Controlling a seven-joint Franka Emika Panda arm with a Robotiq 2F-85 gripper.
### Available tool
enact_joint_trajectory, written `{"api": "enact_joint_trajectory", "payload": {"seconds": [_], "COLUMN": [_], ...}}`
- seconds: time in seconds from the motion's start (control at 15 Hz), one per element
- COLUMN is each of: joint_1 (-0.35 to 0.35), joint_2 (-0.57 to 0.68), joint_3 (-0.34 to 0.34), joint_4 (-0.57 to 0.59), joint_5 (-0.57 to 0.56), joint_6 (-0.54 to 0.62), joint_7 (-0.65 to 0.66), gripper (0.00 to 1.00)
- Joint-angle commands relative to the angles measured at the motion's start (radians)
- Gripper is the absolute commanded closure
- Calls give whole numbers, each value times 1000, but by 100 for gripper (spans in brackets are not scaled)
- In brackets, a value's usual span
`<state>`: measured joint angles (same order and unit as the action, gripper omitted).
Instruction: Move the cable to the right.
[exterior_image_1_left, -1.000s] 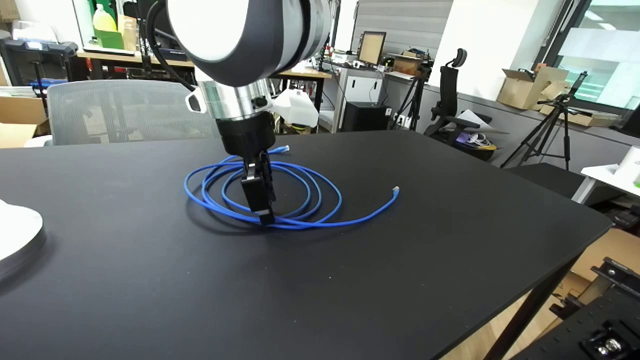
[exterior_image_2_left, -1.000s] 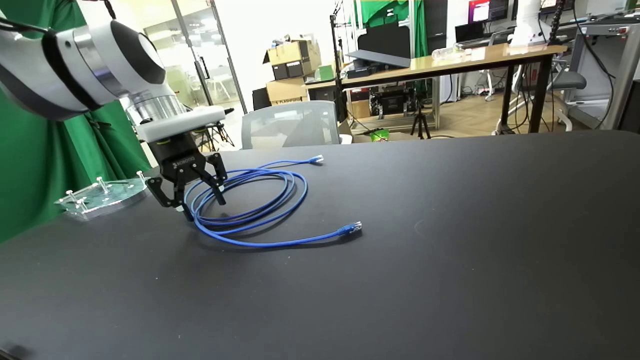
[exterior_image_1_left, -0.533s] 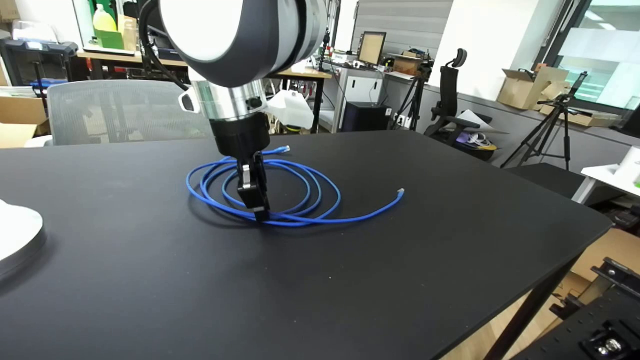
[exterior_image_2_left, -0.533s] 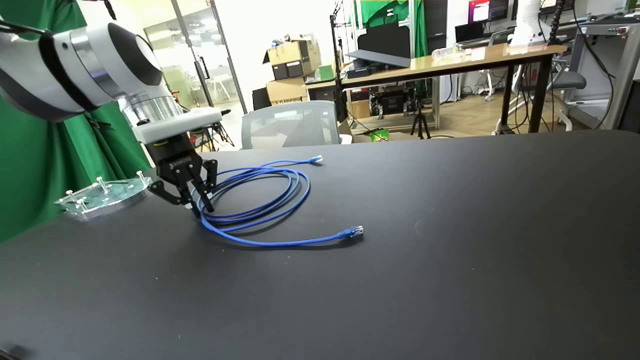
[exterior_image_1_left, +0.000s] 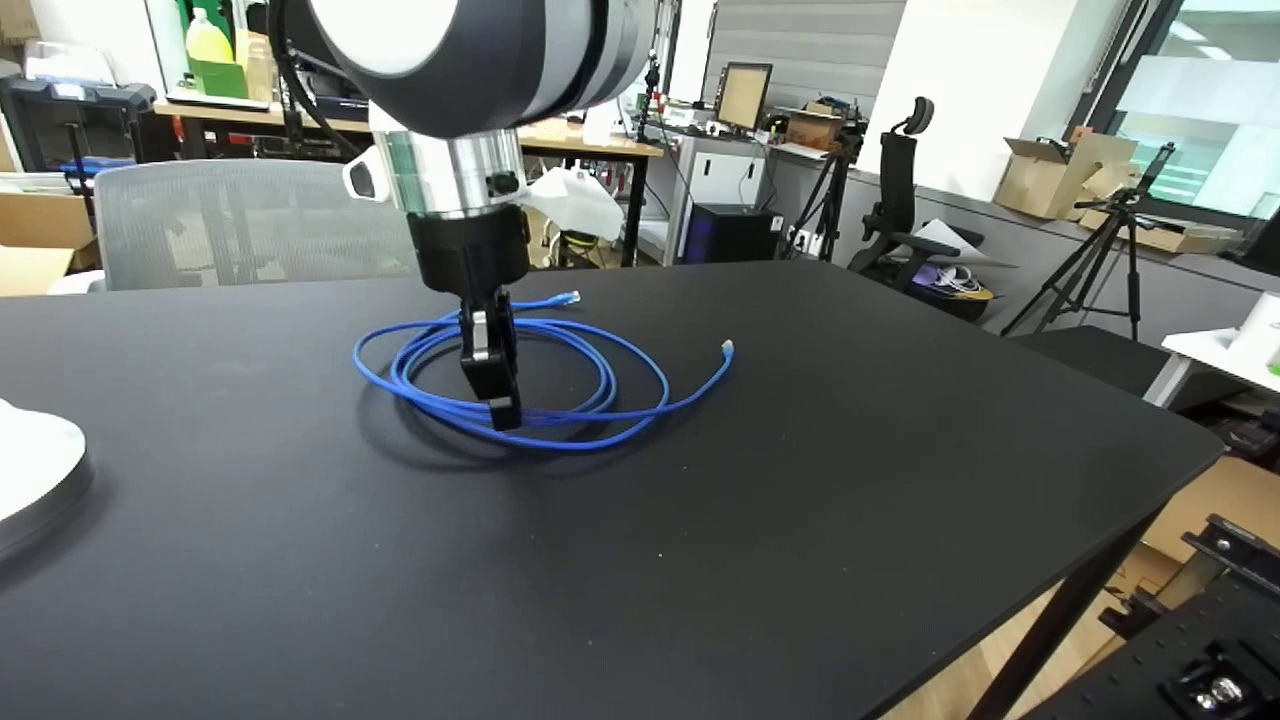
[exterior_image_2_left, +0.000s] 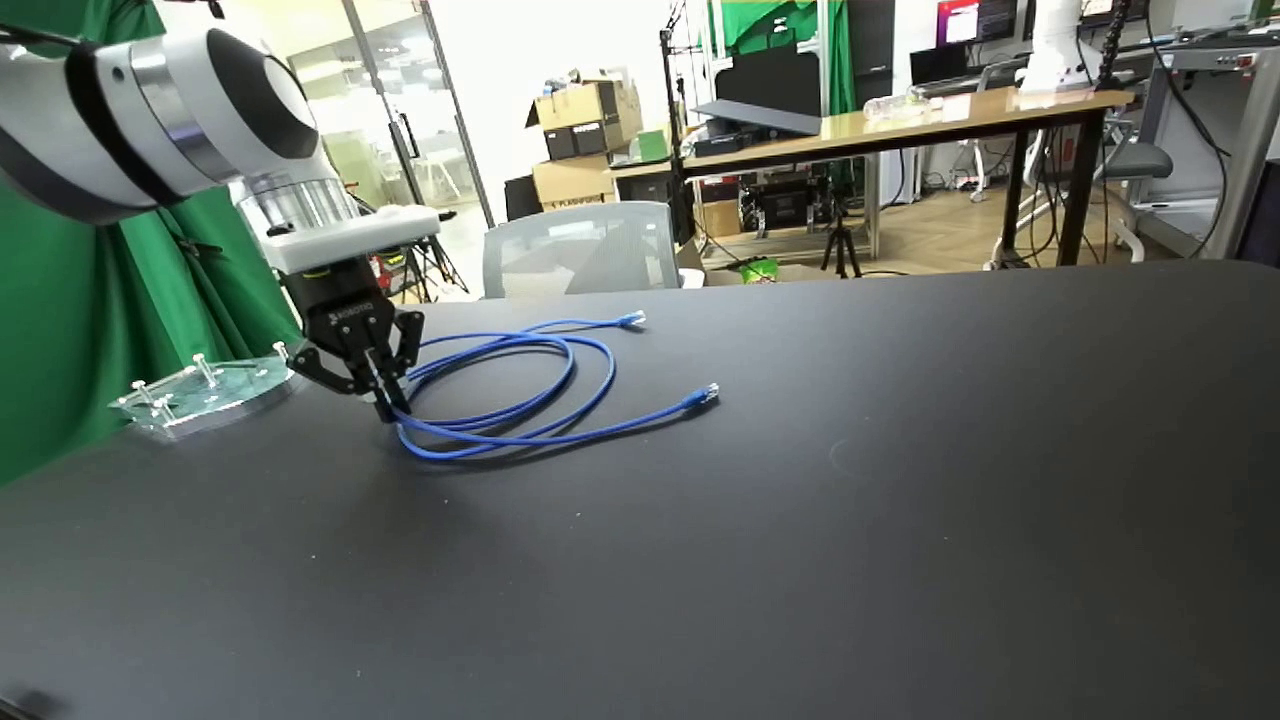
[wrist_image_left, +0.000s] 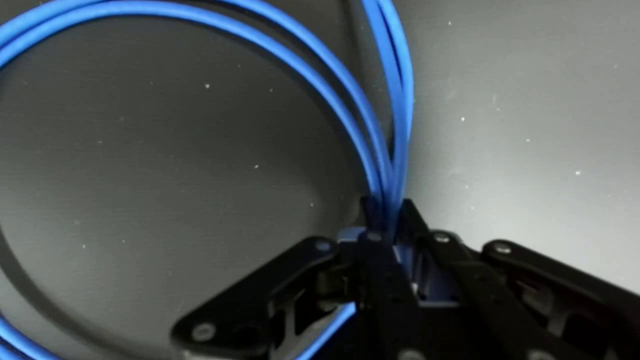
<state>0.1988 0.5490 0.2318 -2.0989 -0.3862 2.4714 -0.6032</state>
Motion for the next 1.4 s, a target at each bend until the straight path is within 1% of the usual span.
{"api": "enact_joint_trajectory", "payload": {"seconds": [0.0, 0.13, 0.27, 0.33, 0.47, 0.67, 0.73, 0.93, 1.13, 1.33], "joint_1": [-103, -159, -197, -208, -215, -221, -218, -208, -209, -223], "joint_2": [-98, -152, -225, -263, -353, -497, -543, -644, -686, -653], "joint_3": [100, 150, 165, 161, 123, 47, 16, -75, -148, -216], "joint_4": [-72, -103, -144, -166, -224, -330, -364, -442, -472, -445], "joint_5": [128, 239, 345, 391, 455, 517, 524, 497, 508, 512], "joint_6": [13, 2, -6, -7, 3, 36, 43, 62, 51, 42], "joint_7": [-175, -297, -366, -385, -376, -336, -321, -254, -181, -117], "gripper": [97, 97, 97, 97, 97, 97, 97, 97, 97, 97]}}
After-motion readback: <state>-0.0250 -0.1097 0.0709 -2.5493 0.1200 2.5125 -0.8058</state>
